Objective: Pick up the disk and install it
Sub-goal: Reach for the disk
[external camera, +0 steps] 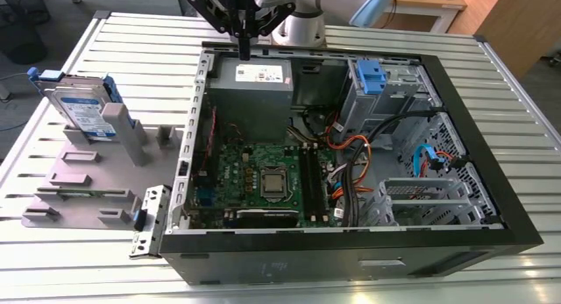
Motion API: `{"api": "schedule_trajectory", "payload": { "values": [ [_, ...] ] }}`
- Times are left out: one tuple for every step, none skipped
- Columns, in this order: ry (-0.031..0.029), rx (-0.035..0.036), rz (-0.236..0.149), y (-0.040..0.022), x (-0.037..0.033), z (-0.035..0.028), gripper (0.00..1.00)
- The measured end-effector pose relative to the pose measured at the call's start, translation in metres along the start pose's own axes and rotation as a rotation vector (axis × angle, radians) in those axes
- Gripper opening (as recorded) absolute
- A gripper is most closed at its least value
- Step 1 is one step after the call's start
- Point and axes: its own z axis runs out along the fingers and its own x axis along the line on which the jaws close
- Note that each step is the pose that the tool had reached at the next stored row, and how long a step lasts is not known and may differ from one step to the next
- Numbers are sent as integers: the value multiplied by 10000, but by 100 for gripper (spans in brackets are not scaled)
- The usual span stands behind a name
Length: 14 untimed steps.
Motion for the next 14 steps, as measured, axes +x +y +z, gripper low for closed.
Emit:
{"api": "schedule_trajectory", "payload": {
  "values": [
    [-1, 0, 0, -1, 9, 0, 11],
    [-2, 0, -1, -1, 20, -1, 11],
    [-4, -1, -1, -2, 30, -1, 11],
    [-6, -1, -1, -3, 40, -1, 11],
    [-8, -1, -2, -4, 50, -1, 11],
    [-9, -1, -1, -5, 59, -1, 11],
    [-11, -1, -1, -5, 67, -1, 11],
    [-12, -1, -1, -6, 75, -1, 11],
    [-11, -1, -1, -6, 81, -2, 11],
    [-11, -1, -1, -6, 87, -2, 11],
    [-11, 0, -1, -7, 91, -3, 11],
    [-12, -1, -2, -7, 92, -2, 11],
    [-12, -1, -1, -7, 94, -2, 11],
    [-12, -1, -1, -7, 96, -2, 11]
  ]
}}
